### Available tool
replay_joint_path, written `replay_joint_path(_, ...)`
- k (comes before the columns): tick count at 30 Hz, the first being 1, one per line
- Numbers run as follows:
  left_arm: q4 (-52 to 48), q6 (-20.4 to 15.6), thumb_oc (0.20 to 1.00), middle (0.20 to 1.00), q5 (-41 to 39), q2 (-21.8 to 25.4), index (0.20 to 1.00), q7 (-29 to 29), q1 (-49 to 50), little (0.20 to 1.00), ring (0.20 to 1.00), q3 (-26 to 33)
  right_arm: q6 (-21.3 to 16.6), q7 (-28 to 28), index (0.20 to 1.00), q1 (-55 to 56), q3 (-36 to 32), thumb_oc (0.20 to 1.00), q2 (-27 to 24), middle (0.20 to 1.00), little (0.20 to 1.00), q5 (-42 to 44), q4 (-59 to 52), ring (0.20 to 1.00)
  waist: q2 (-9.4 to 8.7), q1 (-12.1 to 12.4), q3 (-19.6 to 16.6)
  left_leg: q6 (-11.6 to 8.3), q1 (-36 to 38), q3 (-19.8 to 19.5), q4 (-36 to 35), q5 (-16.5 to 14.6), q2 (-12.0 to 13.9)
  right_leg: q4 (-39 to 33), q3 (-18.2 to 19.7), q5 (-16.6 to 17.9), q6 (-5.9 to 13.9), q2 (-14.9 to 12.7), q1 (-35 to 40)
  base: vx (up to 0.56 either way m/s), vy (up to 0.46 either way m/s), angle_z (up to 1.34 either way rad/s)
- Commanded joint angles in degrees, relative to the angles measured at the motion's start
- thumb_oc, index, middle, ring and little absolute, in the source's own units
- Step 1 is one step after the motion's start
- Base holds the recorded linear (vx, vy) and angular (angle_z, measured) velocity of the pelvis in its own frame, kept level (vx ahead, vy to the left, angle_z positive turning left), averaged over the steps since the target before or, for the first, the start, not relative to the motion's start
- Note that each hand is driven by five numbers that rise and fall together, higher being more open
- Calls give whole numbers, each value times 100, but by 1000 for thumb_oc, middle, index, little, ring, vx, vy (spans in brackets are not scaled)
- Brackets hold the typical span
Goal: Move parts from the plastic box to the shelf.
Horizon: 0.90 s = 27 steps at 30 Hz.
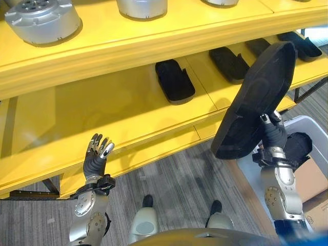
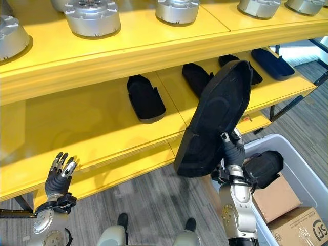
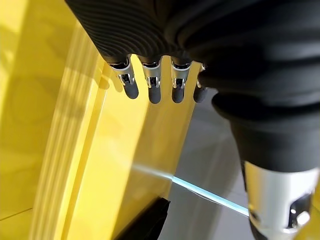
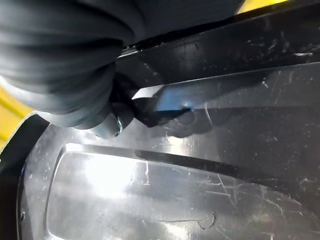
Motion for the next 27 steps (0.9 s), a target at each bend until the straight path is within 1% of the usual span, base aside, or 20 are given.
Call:
replay_joint_path(1, -739, -307, 1000, 1000, 223, 166, 1000, 72, 92, 1000, 1000, 170, -361, 32, 200, -316, -18, 200, -241, 200, 200, -38, -640, 200, 101, 1, -23, 464, 96, -55, -544, -97, -195, 194, 117, 505, 178, -411, 93, 8, 235, 15)
replay_joint_path(2, -708, -312, 1000, 1000, 257, 192, 1000, 95, 74, 1000, 1000, 191, -360, 39, 200, -368, 47, 200, -209, 200, 200, -27, -622, 200, 98, 7, -10, 552, 109, -17, -562, -92, -258, 375, 173, 710, 139, -500, -44, 11, 335, 17)
replay_joint_path(3, -719, -349, 1000, 1000, 287, 227, 1000, 162, 50, 1000, 1000, 187, -343, 38, 200, -508, 277, 200, -175, 200, 200, -4, -538, 200, 184, 34, 51, 651, 273, 55, -698, -55, -294, 658, 207, 984, 66, -547, -207, 26, 357, 3)
replay_joint_path(4, -732, -364, 1000, 1000, 319, 258, 1000, 163, 21, 1000, 1000, 209, -329, 59, 200, -554, 317, 200, -184, 200, 200, -6, -492, 200, 282, 18, 93, 681, 399, 39, -864, -8, -238, 915, 328, 755, -7, -292, -357, 27, 266, -38)
replay_joint_path(5, -732, -363, 1000, 1000, 319, 258, 1000, 163, 17, 1000, 1000, 210, -330, 60, 200, -559, 316, 200, -184, 200, 200, -5, -491, 200, 277, 16, 77, 683, 377, 40, -881, 21, -245, 903, 328, 773, -12, -297, -380, 84, 138, -49)
replay_joint_path(6, -676, -371, 1000, 1000, 267, 278, 1000, 125, -59, 1000, 1000, 133, -354, 91, 200, -559, 303, 200, -210, 200, 200, 46, -463, 200, 327, -103, 34, 665, 473, -63, -1142, 142, -197, 779, 842, 57, -162, 560, -554, 94, 63, -32)
replay_joint_path(7, -680, -355, 1000, 1000, 262, 279, 1000, 86, -71, 1000, 1000, 100, -346, 102, 200, -526, 288, 200, -235, 200, 200, 84, -461, 200, 340, -158, 20, 631, 536, -85, -1254, 193, -195, 637, 1064, -240, -169, 867, -588, 122, 64, 11)
replay_joint_path(8, -682, -341, 1000, 1000, 283, 265, 1000, 72, -66, 1000, 1000, 89, -359, 112, 200, -511, 291, 200, -244, 200, 200, 132, -462, 200, 325, -188, 0, 607, 550, -73, -1306, 241, -194, 465, 1214, -296, -201, 1042, -627, 74, -19, 60)
replay_joint_path(9, -623, -333, 1000, 1000, 277, 230, 1000, 97, -72, 1000, 1000, 53, -340, 173, 200, -445, 350, 200, -244, 200, 200, 176, -492, 200, 257, -205, 36, 559, 561, -119, -1336, 263, -217, 183, 1377, -324, -237, 1171, -636, 55, -76, 76)
replay_joint_path(10, -628, -342, 1000, 1000, 306, 223, 1000, 83, -123, 1000, 1000, 39, -321, 210, 200, -392, 348, 200, -251, 200, 200, 161, -525, 200, 238, -210, 37, 545, 552, -196, -1295, 269, -221, 188, 1570, -371, -198, 1140, -569, 50, -136, 76)
replay_joint_path(11, -609, -357, 1000, 1000, 248, 191, 1000, 46, -151, 1000, 1000, -5, -324, 247, 200, -372, 319, 200, -293, 200, 200, 192, -527, 200, 191, -227, 30, 529, 524, -214, -1255, 254, -222, 124, 1710, -416, -219, 1218, -503, 85, -209, 50)
replay_joint_path(12, -635, -369, 1000, 1000, 158, 147, 1000, 2, -111, 1000, 1000, -30, -308, 234, 200, -312, 280, 200, -342, 200, 200, 213, -542, 200, 172, -230, -25, 473, 525, -287, -1286, 281, -149, -3, 1807, -425, -257, 1305, -424, 92, -236, 40)
replay_joint_path(14, -652, -328, 1000, 1000, 131, 61, 1000, 8, -31, 1000, 1000, -43, -303, 238, 200, -241, 224, 200, -354, 200, 200, 227, -554, 200, 168, -195, -84, 439, 570, -301, -1311, 300, -71, -24, 1671, -446, -269, 1276, -327, 96, -245, 24)
replay_joint_path(15, -674, -298, 1000, 1000, 83, 22, 1000, -1, 20, 1000, 1000, -63, -319, 224, 200, -189, 154, 200, -385, 200, 200, 179, -611, 200, 174, -208, -136, 378, 588, -364, -1333, 325, 20, -28, 1639, -559, -334, 1362, -263, 68, -189, 7)
replay_joint_path(16, -677, -297, 1000, 1000, 83, 21, 1000, -1, 25, 1000, 1000, -65, -318, 224, 200, -184, 154, 200, -386, 200, 200, 179, -614, 200, 178, -217, -138, 376, 588, -374, -1337, 326, 23, -29, 1629, -560, -337, 1363, -258, 51, -194, 12)
replay_joint_path(20, -688, -269, 1000, 1000, 7, -71, 1000, -8, 126, 1000, 1000, -54, -370, 268, 200, -157, 116, 200, -464, 200, 200, 243, -705, 200, 228, -213, -130, 211, 527, -577, -1283, 428, 198, 72, 1460, -802, -521, 1557, -184, 4, -220, 27)
replay_joint_path(22, -674, -271, 1000, 1000, -9, -98, 1000, -18, 95, 1000, 1000, -62, -408, 266, 200, -144, 75, 200, -533, 200, 200, 284, -727, 200, 254, -212, -54, 153, 329, -679, -1012, 434, 165, 153, 1395, -875, -595, 1586, -213, -50, -127, 38)
replay_joint_path(23, -674, -271, 1000, 1000, -9, -99, 1000, -17, 93, 1000, 1000, -63, -409, 267, 200, -146, 73, 200, -535, 200, 200, 285, -726, 200, 257, -224, -57, 152, 308, -694, -987, 425, 160, 161, 1382, -880, -596, 1583, -221, -106, -125, 50)
replay_joint_path(24, -632, -278, 1000, 1000, -11, -106, 1000, -15, -6, 1000, 1000, -102, -441, 262, 200, -179, 30, 200, -617, 200, 200, 297, -751, 200, 255, -229, 81, 67, 38, -705, -453, 373, 87, 370, 1248, -994, -676, 1546, -270, -84, -76, 37)
replay_joint_path(27, -626, -262, 1000, 1000, -1, -101, 1000, -23, -41, 1000, 1000, -115, -454, 244, 200, -210, 20, 200, -643, 200, 200, 303, -733, 200, 270, -242, 126, 46, -61, -744, -243, 326, 94, 562, 1184, -1086, -718, 1539, -322, -64, -43, 43)
